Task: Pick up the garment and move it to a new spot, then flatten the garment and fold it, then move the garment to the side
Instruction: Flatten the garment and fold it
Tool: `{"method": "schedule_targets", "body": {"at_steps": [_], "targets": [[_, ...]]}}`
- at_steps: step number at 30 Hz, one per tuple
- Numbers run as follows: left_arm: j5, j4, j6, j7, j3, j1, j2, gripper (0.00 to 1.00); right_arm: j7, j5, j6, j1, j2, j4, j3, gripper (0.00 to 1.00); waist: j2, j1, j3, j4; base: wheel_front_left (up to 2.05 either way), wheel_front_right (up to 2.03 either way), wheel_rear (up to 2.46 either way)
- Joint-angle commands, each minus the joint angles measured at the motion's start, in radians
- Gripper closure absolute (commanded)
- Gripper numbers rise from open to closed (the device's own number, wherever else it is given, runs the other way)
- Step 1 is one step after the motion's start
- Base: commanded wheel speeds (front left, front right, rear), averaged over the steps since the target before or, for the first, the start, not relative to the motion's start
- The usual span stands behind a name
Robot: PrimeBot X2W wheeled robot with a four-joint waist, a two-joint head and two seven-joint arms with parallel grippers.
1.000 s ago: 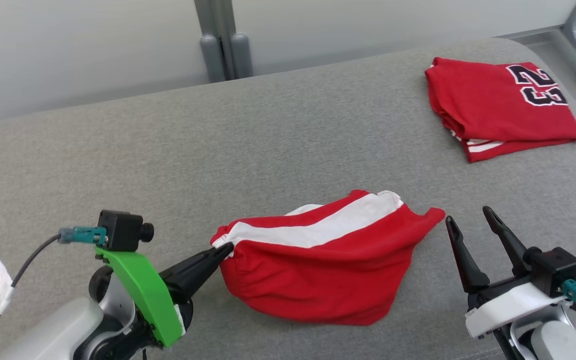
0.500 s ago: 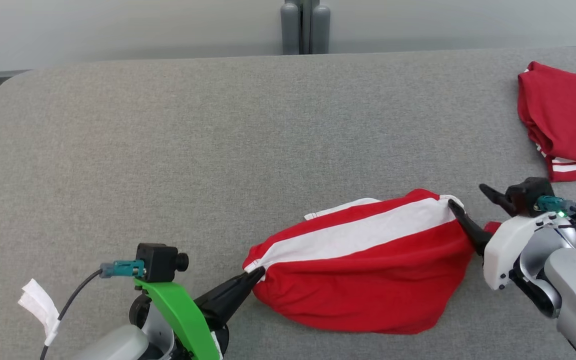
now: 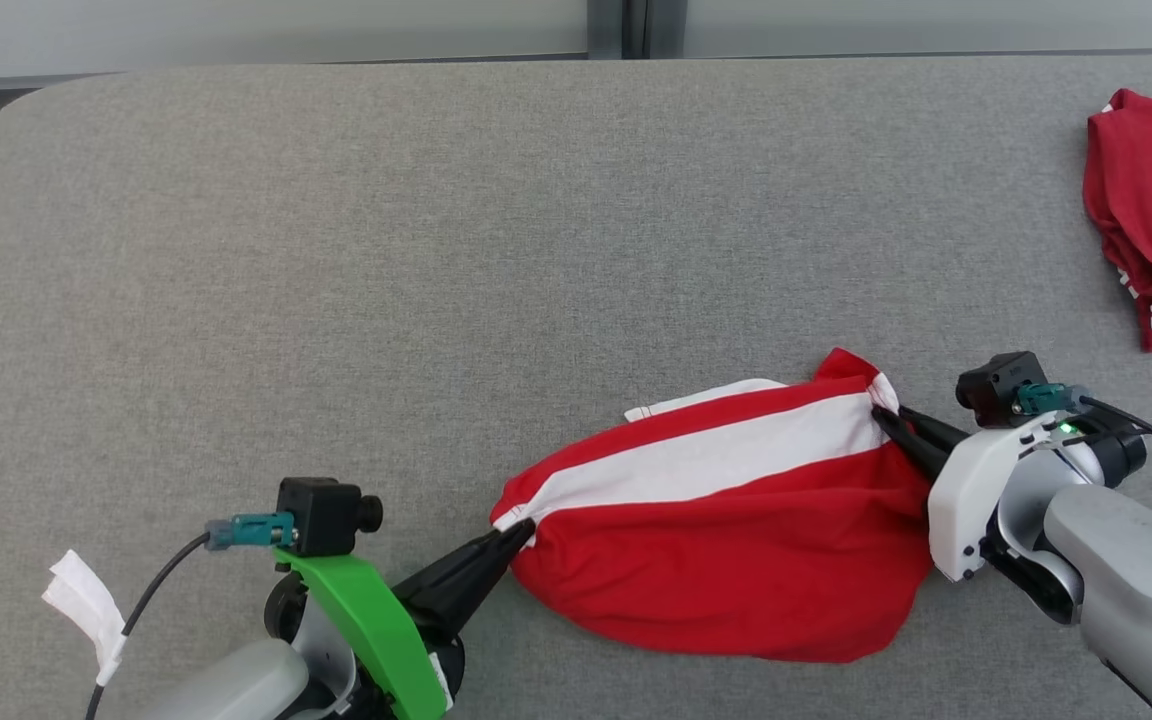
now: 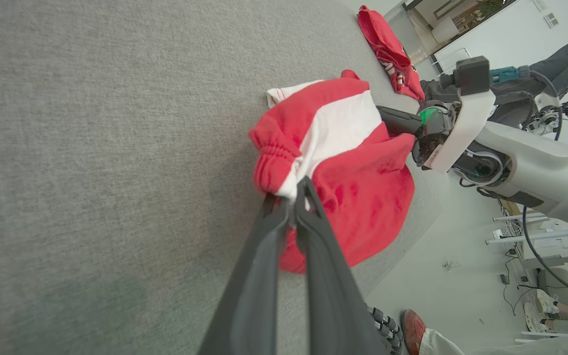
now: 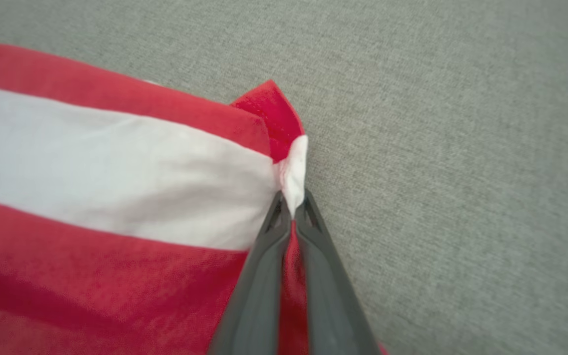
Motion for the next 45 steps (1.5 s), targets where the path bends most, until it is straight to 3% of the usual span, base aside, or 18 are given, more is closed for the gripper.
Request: {"method": "schedule_targets", "body": {"at_steps": [1,8,15,21,25,29,37,45], "targets": [[0.011,0.006,-0.003,-0.018,-0.002,-0.016,0.005,1.0,-0.021,0.009,-0.003,-0.016,-0.014,0.018,0.013,1.0,0.0,0.0,-0.006,-0.01,0.0,0.0,0.0],[0.062,0.028,-0.003,-0.114,0.019,-0.064,0.04,1.0,-0.125,0.014,-0.003,-0.104,-0.053,0.012,0.026,1.0,0.0,0.0,-0.048,-0.067,0.0,0.0,0.0],[0.203,0.054,-0.002,-0.14,0.078,-0.308,0.073,1.0,-0.169,-0.02,-0.003,-0.274,-0.087,-0.025,-0.089,1.0,0.0,0.0,-0.019,-0.145,0.0,0.0,0.0],[0.384,0.122,-0.002,-0.172,0.146,-0.635,0.005,1.0,-0.171,-0.133,-0.003,-0.43,-0.064,-0.109,-0.306,1.0,0.0,0.0,0.083,-0.193,0.0,0.0,0.0],[0.492,0.161,-0.002,-0.186,0.198,-0.731,-0.057,1.0,-0.171,-0.221,-0.003,-0.43,-0.019,-0.169,-0.434,1.0,0.0,0.0,0.138,-0.224,0.0,0.0,0.0],[0.517,0.16,-0.002,-0.186,0.233,-0.625,-0.079,1.0,-0.171,-0.265,-0.003,-0.335,0.024,-0.194,-0.441,1.0,0.0,0.0,0.158,-0.245,0.0,0.0,0.0],[0.527,0.137,-0.002,-0.187,0.309,-0.201,-0.098,1.0,-0.172,-0.225,-0.003,-0.068,0.061,-0.17,-0.393,1.0,0.0,0.0,0.147,-0.236,0.0,0.0,0.0],[0.65,0.044,-0.002,-0.187,0.408,0.118,-0.176,1.0,-0.172,-0.267,-0.003,0.214,0.082,-0.266,-0.589,1.0,0.0,0.0,0.086,-0.184,0.0,0.0,0.0]]}}
